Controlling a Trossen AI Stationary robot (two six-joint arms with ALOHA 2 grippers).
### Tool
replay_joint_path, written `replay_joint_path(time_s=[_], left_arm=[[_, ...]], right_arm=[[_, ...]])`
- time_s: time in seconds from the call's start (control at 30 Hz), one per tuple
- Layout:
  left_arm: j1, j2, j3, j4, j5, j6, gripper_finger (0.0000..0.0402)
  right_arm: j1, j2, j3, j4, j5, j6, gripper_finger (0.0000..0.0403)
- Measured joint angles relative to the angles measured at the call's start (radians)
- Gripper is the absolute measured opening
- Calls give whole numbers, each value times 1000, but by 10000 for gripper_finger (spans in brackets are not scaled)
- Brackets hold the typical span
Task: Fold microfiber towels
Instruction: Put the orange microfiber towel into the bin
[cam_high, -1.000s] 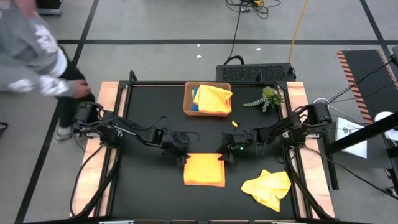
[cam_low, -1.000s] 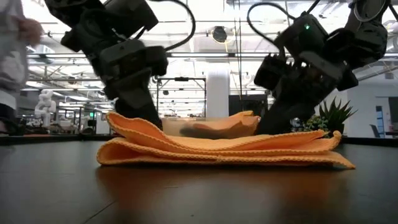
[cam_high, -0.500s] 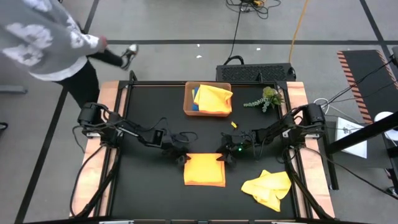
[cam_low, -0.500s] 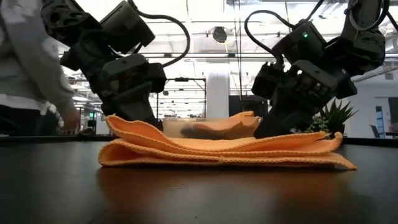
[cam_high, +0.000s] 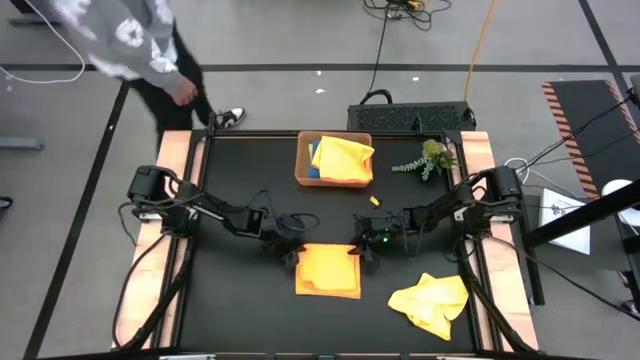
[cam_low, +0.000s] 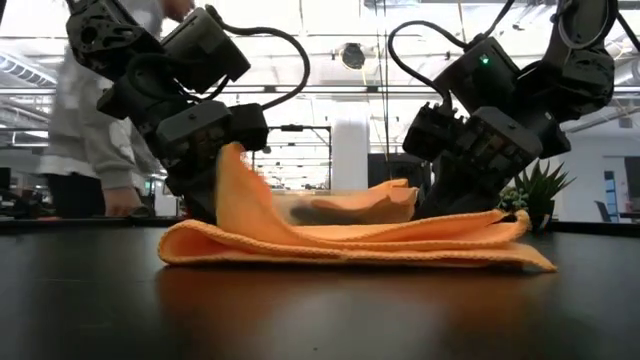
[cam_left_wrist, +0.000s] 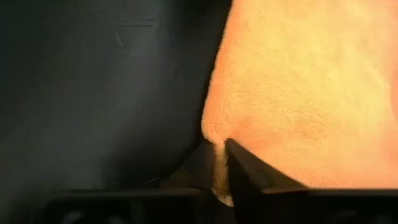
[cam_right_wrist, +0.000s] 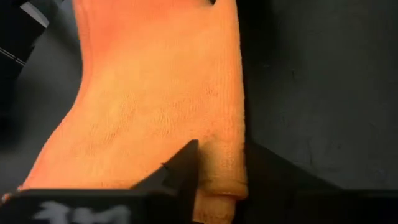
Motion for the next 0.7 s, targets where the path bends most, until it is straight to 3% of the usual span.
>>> replay_joint_path(time_s=[0.07, 0.2, 0.37, 0.7], left_arm=[[5, 1, 0, 22, 12, 6, 13], [21, 5, 17, 25, 26, 65, 9], [66, 5, 53, 12, -27, 157, 6], [182, -79, 186, -79, -254, 424, 4]], right_arm=[[-1, -1, 0, -1, 1, -5, 72], [-6, -32, -3, -18, -16, -27, 9], [-26, -156, -5, -94, -8, -76, 4], [-163, -482, -3, -235, 181, -239, 1]])
